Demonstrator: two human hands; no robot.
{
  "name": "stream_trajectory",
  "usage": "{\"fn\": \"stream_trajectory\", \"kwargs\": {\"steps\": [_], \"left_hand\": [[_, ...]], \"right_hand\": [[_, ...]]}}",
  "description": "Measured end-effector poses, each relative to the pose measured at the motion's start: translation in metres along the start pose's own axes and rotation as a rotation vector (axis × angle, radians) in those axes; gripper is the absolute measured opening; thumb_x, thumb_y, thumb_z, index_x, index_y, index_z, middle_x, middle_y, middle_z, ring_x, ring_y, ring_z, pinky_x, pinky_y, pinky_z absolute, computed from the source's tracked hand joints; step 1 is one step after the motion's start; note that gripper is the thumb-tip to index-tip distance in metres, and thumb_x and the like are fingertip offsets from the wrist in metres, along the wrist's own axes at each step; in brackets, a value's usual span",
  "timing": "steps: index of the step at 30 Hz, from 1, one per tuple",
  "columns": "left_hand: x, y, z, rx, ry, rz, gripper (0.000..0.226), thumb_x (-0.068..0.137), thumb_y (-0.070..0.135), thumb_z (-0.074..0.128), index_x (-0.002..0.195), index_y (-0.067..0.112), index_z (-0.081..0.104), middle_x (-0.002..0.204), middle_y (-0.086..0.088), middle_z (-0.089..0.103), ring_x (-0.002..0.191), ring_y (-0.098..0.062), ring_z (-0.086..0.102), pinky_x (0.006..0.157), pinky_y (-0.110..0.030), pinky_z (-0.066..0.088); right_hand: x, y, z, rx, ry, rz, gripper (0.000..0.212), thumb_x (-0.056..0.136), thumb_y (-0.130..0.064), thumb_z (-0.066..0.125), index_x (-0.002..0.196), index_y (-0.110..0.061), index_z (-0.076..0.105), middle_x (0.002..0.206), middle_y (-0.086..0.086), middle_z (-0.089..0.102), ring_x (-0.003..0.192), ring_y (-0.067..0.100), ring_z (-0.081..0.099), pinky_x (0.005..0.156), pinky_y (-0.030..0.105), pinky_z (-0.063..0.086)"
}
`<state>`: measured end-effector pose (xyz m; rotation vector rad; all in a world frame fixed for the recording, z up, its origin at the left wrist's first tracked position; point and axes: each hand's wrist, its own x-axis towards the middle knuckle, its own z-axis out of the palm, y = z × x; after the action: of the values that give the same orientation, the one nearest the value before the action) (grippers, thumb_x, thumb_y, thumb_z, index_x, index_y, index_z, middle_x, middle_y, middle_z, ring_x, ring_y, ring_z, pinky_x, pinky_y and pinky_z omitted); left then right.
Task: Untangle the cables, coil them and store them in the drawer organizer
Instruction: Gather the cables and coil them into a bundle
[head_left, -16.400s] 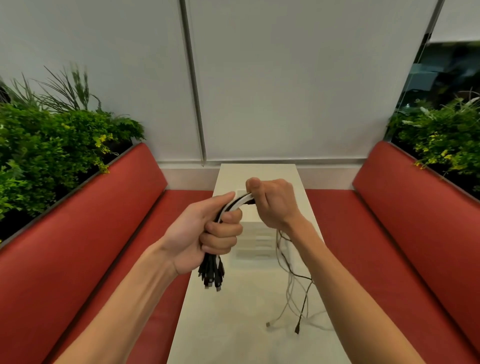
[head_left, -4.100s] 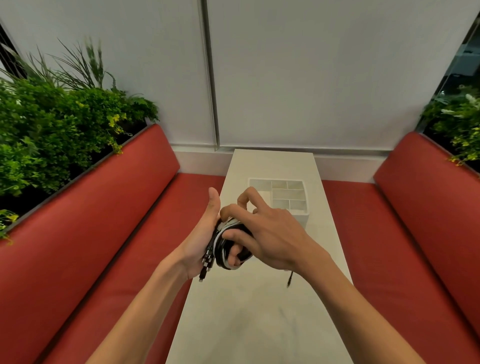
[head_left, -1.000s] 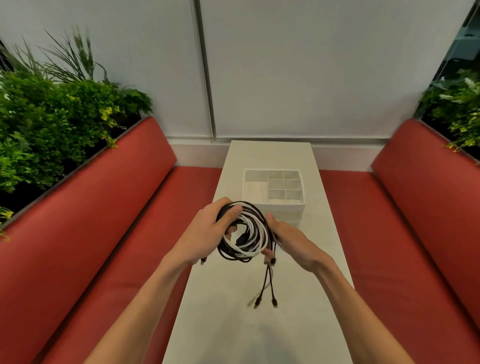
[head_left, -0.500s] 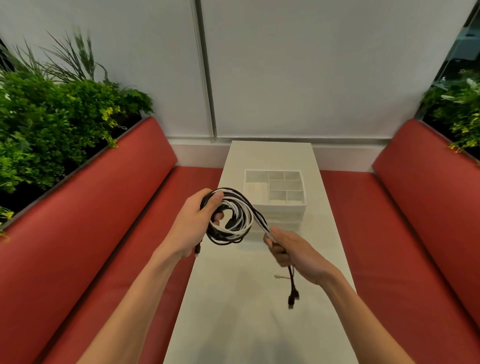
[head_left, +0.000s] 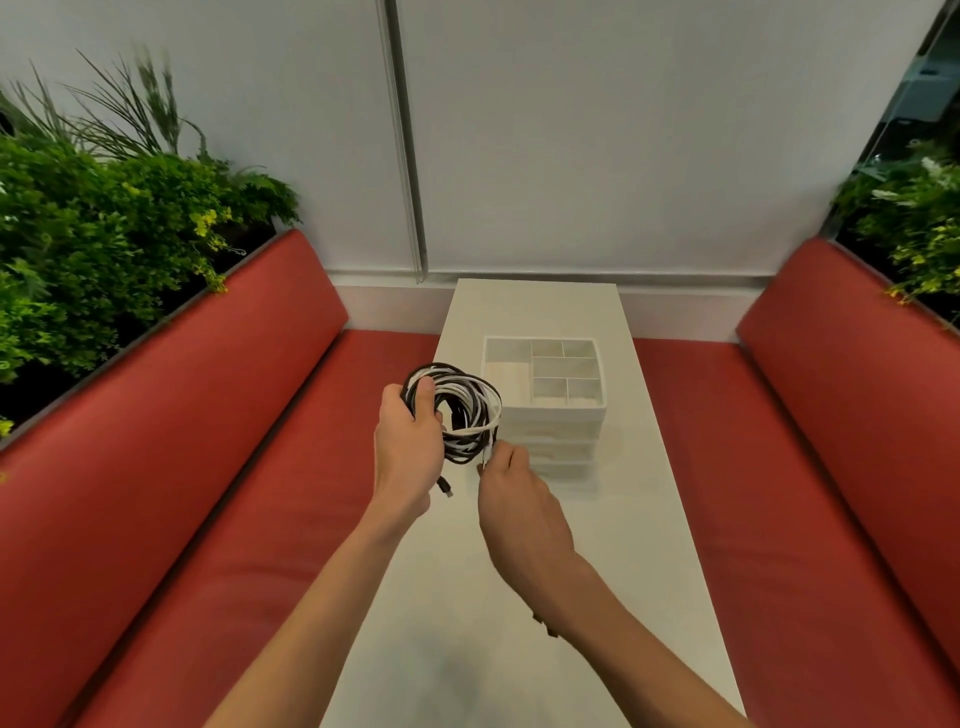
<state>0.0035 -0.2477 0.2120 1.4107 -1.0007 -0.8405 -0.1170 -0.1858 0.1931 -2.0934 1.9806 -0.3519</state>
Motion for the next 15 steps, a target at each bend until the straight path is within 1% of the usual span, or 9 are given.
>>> {"fn": "stream_trajectory", "kwargs": {"steps": [1, 3, 5, 6, 7, 9, 10, 12, 15], "left_hand": [[0.0004, -0.0005, 0.0006, -0.047, 0.020, -0.014, 0.031, 0.110, 0.044, 0.051, 0.096, 0.016, 0.054, 0.077, 0.001, 0.063, 0.076, -0.018, 0.066, 0.072, -0.040, 0.052], [0.0015, -0.0014, 0.0030, -0.099, 0.062, -0.036, 0.029, 0.111, 0.040, 0.050, 0.097, 0.015, 0.053, 0.080, 0.000, 0.062, 0.075, -0.015, 0.062, 0.071, -0.035, 0.051], [0.0003, -0.0001, 0.0048, -0.109, 0.096, -0.035, 0.029, 0.111, 0.040, 0.049, 0.098, 0.014, 0.051, 0.081, 0.000, 0.061, 0.071, -0.014, 0.057, 0.068, -0.035, 0.048], [-0.0004, 0.0009, 0.0055, -0.119, 0.112, -0.033, 0.029, 0.112, 0.040, 0.048, 0.099, 0.014, 0.051, 0.081, 0.000, 0.060, 0.070, -0.014, 0.055, 0.067, -0.034, 0.047], [0.0000, 0.0017, 0.0061, -0.131, 0.128, -0.034, 0.028, 0.112, 0.039, 0.048, 0.100, 0.014, 0.050, 0.081, 0.000, 0.060, 0.069, -0.013, 0.054, 0.067, -0.033, 0.046], [0.0019, 0.0038, 0.0065, -0.153, 0.158, -0.037, 0.027, 0.112, 0.038, 0.047, 0.104, 0.013, 0.049, 0.082, 0.000, 0.060, 0.070, -0.014, 0.053, 0.067, -0.034, 0.045], [0.0023, 0.0048, 0.0060, -0.161, 0.172, -0.033, 0.027, 0.112, 0.038, 0.046, 0.105, 0.013, 0.048, 0.083, 0.000, 0.060, 0.071, -0.015, 0.053, 0.068, -0.034, 0.046], [0.0039, 0.0054, 0.0043, -0.163, 0.193, -0.011, 0.027, 0.112, 0.039, 0.046, 0.105, 0.013, 0.048, 0.084, 0.000, 0.060, 0.072, -0.017, 0.053, 0.070, -0.037, 0.047], [0.0081, 0.0058, 0.0014, -0.164, 0.223, 0.023, 0.027, 0.112, 0.039, 0.046, 0.105, 0.013, 0.047, 0.082, 0.004, 0.058, 0.070, -0.012, 0.053, 0.072, -0.034, 0.046]], "right_hand": [[0.0000, 0.0005, -0.0018, 0.074, 0.001, -0.026, 0.034, 0.110, -0.004, 0.041, 0.144, -0.008, 0.038, 0.133, 0.012, 0.051, 0.109, 0.036, 0.063, 0.077, 0.039, 0.040], [0.0003, 0.0017, -0.0038, 0.397, 0.047, -0.065, 0.034, 0.111, -0.010, 0.041, 0.145, -0.015, 0.041, 0.128, 0.008, 0.058, 0.103, 0.028, 0.061, 0.082, 0.038, 0.045], [-0.0007, -0.0004, -0.0028, 0.731, 0.041, -0.030, 0.022, 0.115, -0.022, 0.038, 0.133, -0.022, 0.050, 0.104, 0.005, 0.069, 0.081, 0.016, 0.062, 0.072, 0.037, 0.048], [-0.0012, -0.0016, -0.0018, 0.852, 0.018, -0.001, 0.020, 0.116, -0.030, 0.037, 0.127, -0.024, 0.054, 0.094, 0.004, 0.070, 0.072, 0.013, 0.062, 0.069, 0.038, 0.051], [-0.0024, -0.0034, -0.0018, 0.963, -0.020, 0.046, 0.024, 0.116, -0.036, 0.037, 0.120, -0.023, 0.057, 0.089, 0.003, 0.069, 0.067, 0.011, 0.061, 0.069, 0.037, 0.053], [-0.0036, -0.0046, -0.0010, 1.159, -0.104, 0.160, 0.037, 0.116, -0.039, 0.036, 0.108, -0.014, 0.061, 0.085, -0.002, 0.064, 0.066, 0.012, 0.058, 0.069, 0.033, 0.051], [-0.0038, -0.0040, -0.0004, 1.190, -0.131, 0.208, 0.041, 0.115, -0.037, 0.037, 0.104, -0.007, 0.062, 0.081, -0.002, 0.062, 0.067, 0.013, 0.057, 0.069, 0.031, 0.049], [-0.0036, -0.0009, 0.0027, 1.106, -0.147, 0.244, 0.042, 0.113, -0.031, 0.037, 0.101, -0.002, 0.064, 0.074, -0.003, 0.061, 0.069, 0.015, 0.058, 0.071, 0.031, 0.046], [-0.0089, 0.0024, 0.0056, 0.861, -0.162, 0.145, 0.037, 0.114, -0.023, 0.033, 0.115, -0.014, 0.069, 0.077, -0.004, 0.061, 0.068, 0.010, 0.059, 0.070, 0.027, 0.049]]}}
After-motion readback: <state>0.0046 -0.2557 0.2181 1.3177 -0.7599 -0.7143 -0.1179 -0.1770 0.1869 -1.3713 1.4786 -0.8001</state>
